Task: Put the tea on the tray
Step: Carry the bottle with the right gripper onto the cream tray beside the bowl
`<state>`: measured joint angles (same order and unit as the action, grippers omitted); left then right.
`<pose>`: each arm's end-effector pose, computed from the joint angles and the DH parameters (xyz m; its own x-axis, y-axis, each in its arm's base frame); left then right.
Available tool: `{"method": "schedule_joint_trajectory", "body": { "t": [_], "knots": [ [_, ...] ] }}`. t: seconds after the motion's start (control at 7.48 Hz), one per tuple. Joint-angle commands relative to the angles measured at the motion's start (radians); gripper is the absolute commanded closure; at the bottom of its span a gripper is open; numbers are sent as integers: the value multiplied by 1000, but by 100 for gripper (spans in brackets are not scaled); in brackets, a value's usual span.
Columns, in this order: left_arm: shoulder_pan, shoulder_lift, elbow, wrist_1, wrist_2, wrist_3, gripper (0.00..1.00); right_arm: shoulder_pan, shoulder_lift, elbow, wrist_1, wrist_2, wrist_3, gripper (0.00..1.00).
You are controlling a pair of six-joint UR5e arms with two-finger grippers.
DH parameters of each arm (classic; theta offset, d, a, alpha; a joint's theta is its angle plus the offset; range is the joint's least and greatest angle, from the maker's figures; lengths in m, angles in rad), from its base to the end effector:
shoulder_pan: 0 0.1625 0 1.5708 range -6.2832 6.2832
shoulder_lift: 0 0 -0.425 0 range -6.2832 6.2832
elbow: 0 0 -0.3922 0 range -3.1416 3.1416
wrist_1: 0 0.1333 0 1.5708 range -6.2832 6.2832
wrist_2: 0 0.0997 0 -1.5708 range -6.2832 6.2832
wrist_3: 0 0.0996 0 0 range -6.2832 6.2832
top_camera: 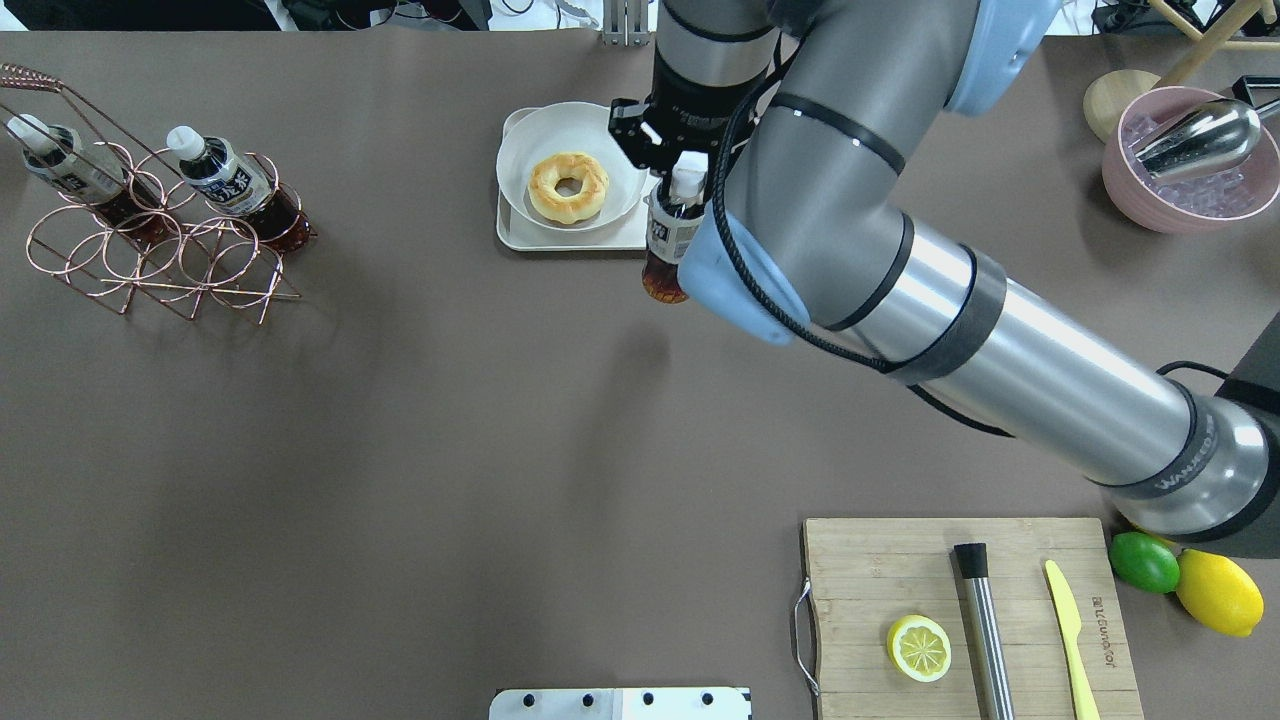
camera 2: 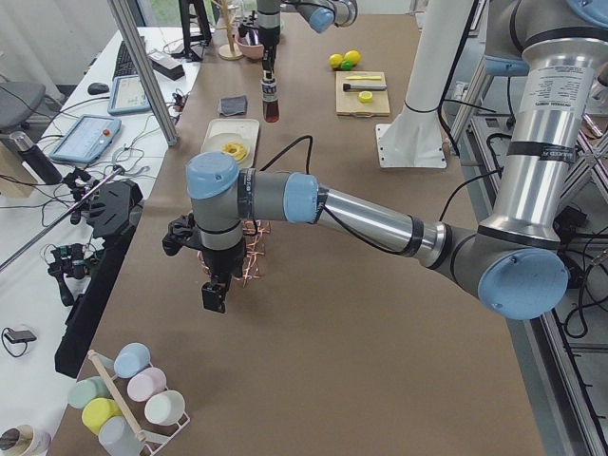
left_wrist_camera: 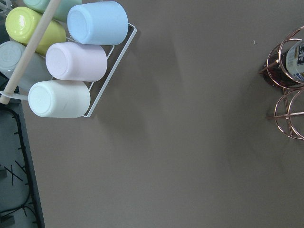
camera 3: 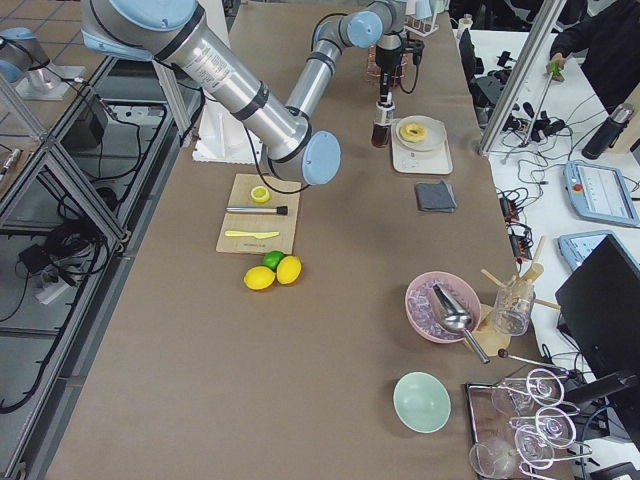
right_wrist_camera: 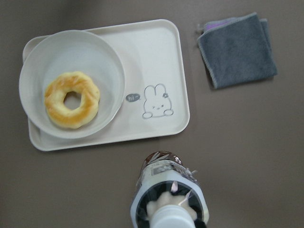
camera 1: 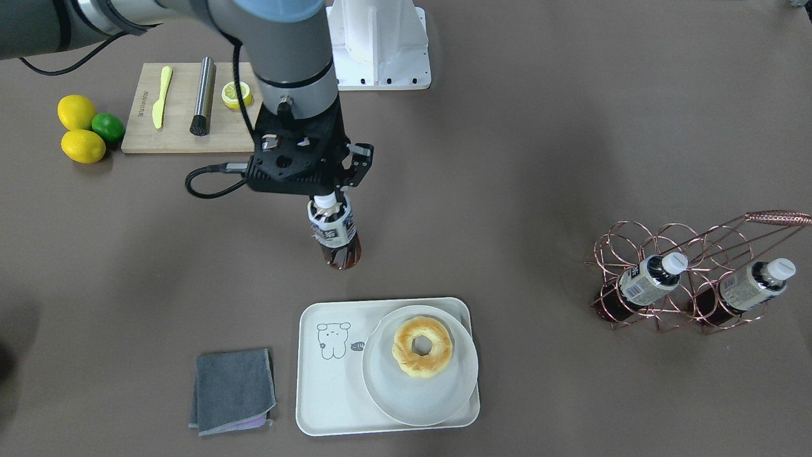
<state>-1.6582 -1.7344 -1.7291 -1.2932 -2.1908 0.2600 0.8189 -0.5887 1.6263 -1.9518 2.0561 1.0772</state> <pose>-0.1227 -0.5358 0.5343 0.8081 0.2120 -0.5496 -0.1247 0.9734 0.1920 -0.4048 -0.5600 0.0697 0.6904 0.1247 0.7126 -0.1413 0.9893 -0.0362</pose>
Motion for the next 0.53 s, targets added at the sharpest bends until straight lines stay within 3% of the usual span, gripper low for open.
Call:
{"method": "schedule_joint_trajectory", "body": {
  "t": [0.0, 0.4],
  "knots": [
    [1, -5, 0, 0, -1, -7, 3, 123, 97, -252, 17, 42, -129, 100],
    [2, -20, 3, 2, 2, -8, 3, 154, 144, -463, 234, 75, -131, 100]
  ]
}}
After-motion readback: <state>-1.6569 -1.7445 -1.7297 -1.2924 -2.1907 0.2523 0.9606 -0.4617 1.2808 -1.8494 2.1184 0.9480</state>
